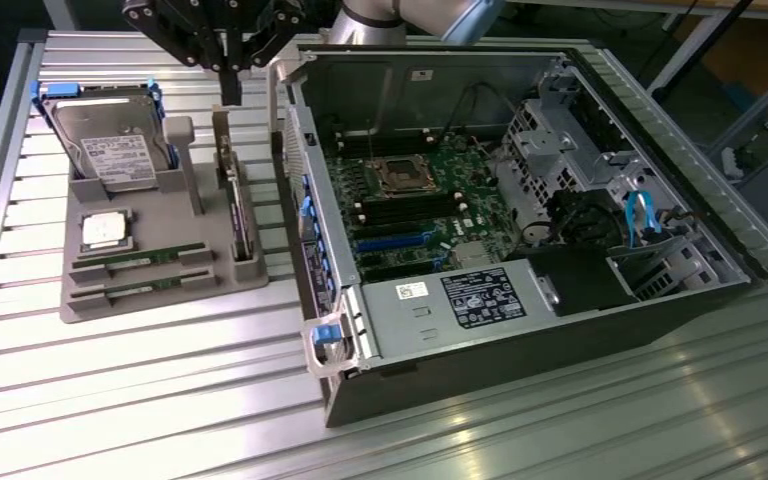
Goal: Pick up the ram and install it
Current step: 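Reach for the ram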
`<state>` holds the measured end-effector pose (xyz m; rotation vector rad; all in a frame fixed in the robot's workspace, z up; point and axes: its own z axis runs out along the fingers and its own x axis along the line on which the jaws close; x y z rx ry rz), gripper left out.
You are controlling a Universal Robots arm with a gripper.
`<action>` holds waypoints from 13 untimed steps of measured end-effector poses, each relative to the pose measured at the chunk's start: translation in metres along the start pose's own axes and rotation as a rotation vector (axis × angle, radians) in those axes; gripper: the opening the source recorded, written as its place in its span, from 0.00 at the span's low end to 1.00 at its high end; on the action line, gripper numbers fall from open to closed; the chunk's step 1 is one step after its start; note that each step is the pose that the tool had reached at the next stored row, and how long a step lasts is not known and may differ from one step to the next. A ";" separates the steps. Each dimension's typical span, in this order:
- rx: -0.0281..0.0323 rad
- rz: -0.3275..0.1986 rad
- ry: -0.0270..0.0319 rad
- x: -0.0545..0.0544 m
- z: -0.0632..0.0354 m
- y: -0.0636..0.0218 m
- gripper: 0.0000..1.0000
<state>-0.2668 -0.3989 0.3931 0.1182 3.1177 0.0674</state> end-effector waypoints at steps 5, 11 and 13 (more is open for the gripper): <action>0.0000 0.000 -0.0001 0.010 -0.0002 -0.0008 0.10; 0.0000 0.000 0.0000 0.025 -0.0006 -0.0019 0.10; 0.0000 0.000 0.0000 0.032 -0.0007 -0.0024 0.10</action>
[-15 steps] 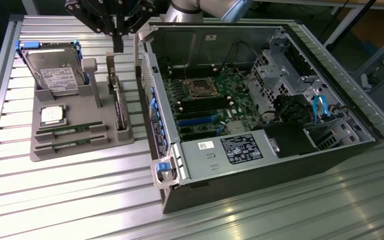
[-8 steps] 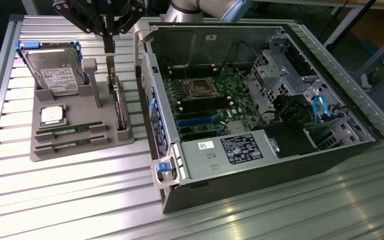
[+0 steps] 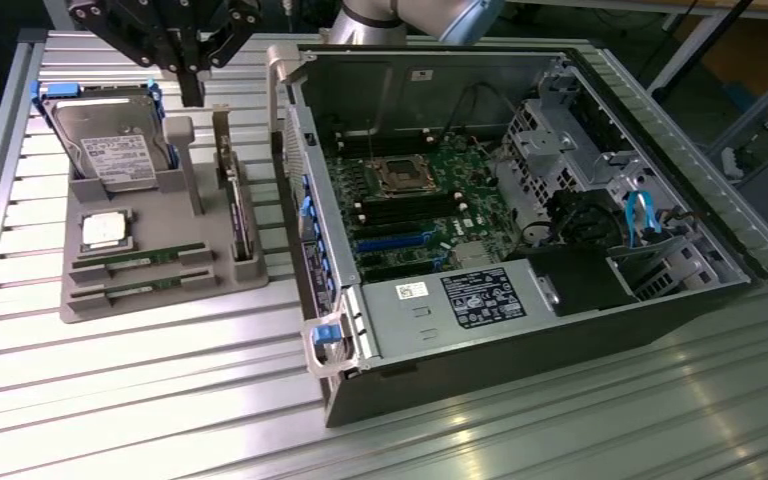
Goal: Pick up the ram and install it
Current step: 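Reach for the ram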
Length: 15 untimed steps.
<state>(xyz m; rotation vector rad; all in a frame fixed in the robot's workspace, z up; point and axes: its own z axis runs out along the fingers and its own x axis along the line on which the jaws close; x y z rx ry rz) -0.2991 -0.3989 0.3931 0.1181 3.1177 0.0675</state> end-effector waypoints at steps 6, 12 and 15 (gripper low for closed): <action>0.0000 0.000 0.0000 0.018 -0.0004 -0.0014 0.10; 0.0001 0.000 0.0003 0.035 -0.0007 -0.0027 0.10; 0.0001 0.000 0.0005 0.042 -0.0009 -0.0032 0.10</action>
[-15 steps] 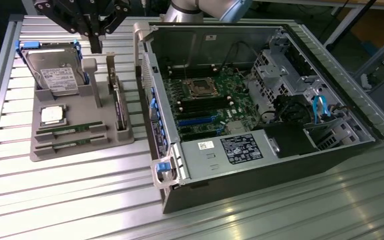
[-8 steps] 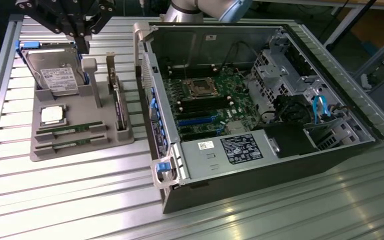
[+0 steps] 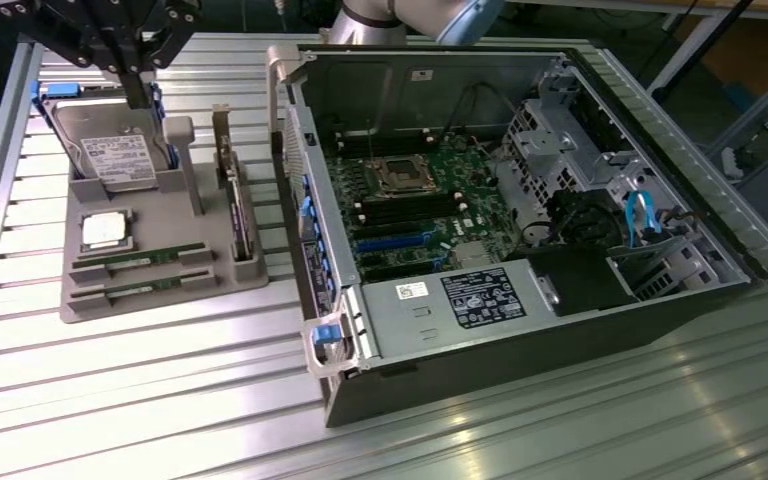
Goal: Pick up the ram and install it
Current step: 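Reach for the ram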
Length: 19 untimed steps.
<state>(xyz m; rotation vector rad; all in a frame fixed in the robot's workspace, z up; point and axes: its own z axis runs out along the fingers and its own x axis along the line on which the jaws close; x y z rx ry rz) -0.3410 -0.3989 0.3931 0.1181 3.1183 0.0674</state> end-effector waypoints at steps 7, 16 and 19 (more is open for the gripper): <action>0.0000 0.000 0.0006 0.021 -0.0004 -0.0016 0.10; 0.0001 0.000 0.0012 0.035 -0.0007 -0.0027 0.10; 0.0001 0.000 0.0012 0.035 -0.0008 -0.0027 0.10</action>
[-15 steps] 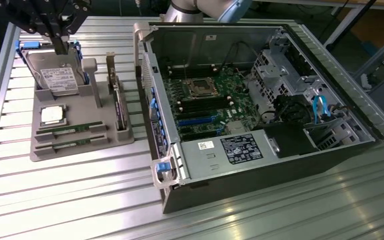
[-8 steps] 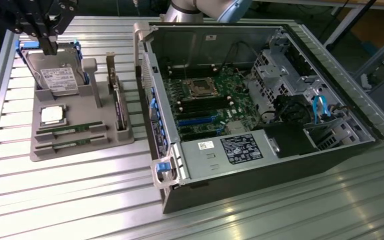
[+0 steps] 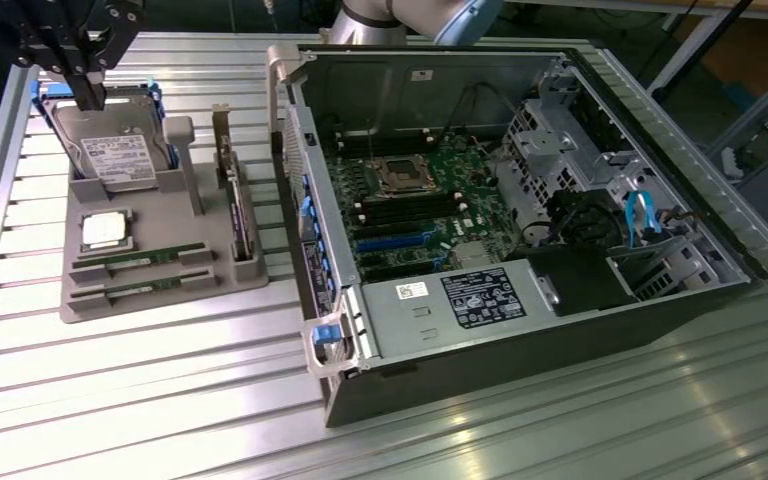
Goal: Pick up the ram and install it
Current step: 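Reach for the ram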
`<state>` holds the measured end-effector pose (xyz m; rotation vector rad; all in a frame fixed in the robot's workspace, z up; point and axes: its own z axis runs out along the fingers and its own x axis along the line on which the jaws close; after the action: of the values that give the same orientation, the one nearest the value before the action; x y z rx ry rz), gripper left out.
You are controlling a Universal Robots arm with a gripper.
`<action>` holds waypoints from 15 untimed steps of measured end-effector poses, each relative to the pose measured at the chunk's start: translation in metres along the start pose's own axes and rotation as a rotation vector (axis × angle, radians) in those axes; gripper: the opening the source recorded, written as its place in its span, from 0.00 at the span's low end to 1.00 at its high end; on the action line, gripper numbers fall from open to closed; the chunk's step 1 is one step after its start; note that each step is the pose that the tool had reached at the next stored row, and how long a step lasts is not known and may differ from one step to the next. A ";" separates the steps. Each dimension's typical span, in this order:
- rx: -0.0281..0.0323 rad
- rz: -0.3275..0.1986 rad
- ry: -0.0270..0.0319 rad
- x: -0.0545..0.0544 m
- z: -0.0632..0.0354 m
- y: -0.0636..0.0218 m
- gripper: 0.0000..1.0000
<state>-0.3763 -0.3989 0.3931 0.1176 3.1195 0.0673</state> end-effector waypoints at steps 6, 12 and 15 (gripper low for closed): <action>0.0000 0.000 0.0000 0.000 0.0000 0.0000 0.10; 0.0000 0.000 0.0001 0.000 -0.0001 -0.0026 0.10; 0.0000 0.000 0.0001 0.000 -0.0002 -0.0049 0.10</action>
<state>-0.3763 -0.4039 0.3931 0.1176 3.1196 0.0673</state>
